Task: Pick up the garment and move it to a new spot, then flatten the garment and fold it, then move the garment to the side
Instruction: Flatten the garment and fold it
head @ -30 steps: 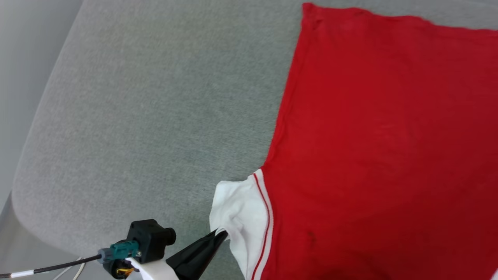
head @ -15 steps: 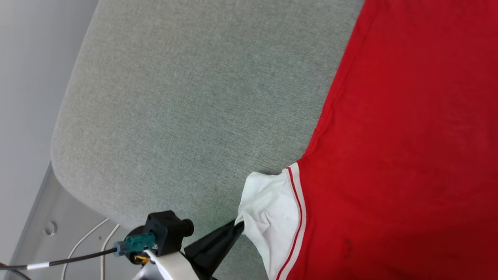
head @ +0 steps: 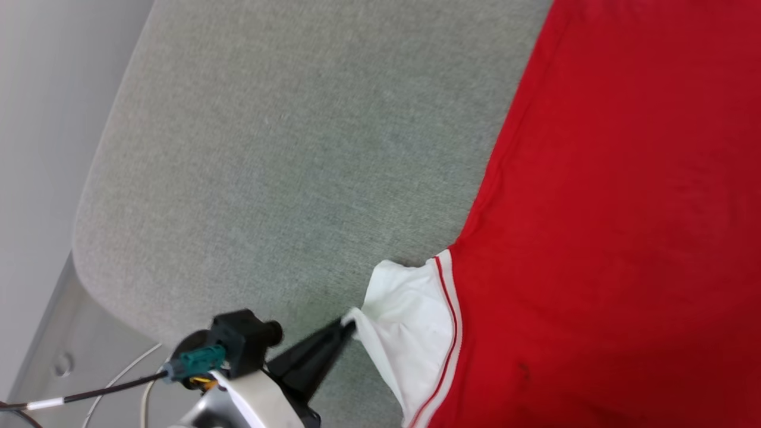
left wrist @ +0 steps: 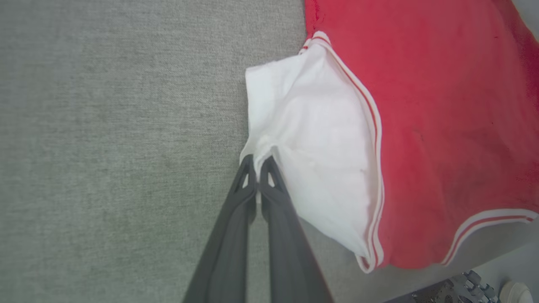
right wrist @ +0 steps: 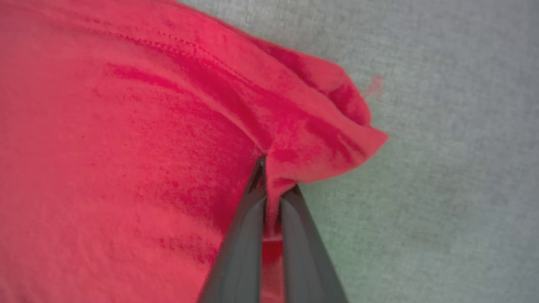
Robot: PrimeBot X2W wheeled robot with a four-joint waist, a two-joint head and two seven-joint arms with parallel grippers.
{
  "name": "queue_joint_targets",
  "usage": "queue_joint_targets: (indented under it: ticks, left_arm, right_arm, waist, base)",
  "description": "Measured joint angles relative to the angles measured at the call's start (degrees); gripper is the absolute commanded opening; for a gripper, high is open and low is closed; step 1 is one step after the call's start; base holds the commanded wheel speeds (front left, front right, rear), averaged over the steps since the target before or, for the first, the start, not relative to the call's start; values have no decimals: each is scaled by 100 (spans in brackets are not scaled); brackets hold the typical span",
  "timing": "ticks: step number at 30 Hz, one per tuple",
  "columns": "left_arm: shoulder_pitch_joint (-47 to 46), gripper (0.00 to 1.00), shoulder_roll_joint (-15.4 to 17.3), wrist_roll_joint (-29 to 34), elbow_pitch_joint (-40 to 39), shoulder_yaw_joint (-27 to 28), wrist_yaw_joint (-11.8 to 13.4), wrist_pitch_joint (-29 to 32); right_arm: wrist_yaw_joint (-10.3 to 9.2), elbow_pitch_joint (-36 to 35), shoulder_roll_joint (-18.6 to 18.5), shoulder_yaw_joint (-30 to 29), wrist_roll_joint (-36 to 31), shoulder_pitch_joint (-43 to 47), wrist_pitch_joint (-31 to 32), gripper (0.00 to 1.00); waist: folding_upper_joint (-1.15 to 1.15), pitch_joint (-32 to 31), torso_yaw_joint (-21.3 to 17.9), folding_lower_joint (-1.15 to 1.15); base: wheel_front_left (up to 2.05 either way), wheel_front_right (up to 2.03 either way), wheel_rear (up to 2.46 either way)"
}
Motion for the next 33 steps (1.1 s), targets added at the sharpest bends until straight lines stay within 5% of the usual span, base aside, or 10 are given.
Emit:
queue_joint_targets:
  ticks: [12, 22, 33]
  left_arm:
    - [383, 0, 355, -135, 73, 194, 405, 131]
    - [993, 0, 546, -509, 231, 325, 589, 65]
    - [1212, 0, 624, -537, 287, 392, 703, -62]
  right_arm:
    - [0, -164, 7, 613, 875, 1728, -627, 0]
    - [0, -801, 520, 471, 1562, 3939, -1263, 0]
    - [0, -1182, 1022, 211, 1725, 5610, -1614, 0]
  waist:
    - [0, -972, -762, 0]
    - [0, -2216, -1617, -1]
    - [0, -2826, -2152, -2]
  base:
    - [0, 0, 0]
    - [0, 0, 0]
    - [0, 0, 0]
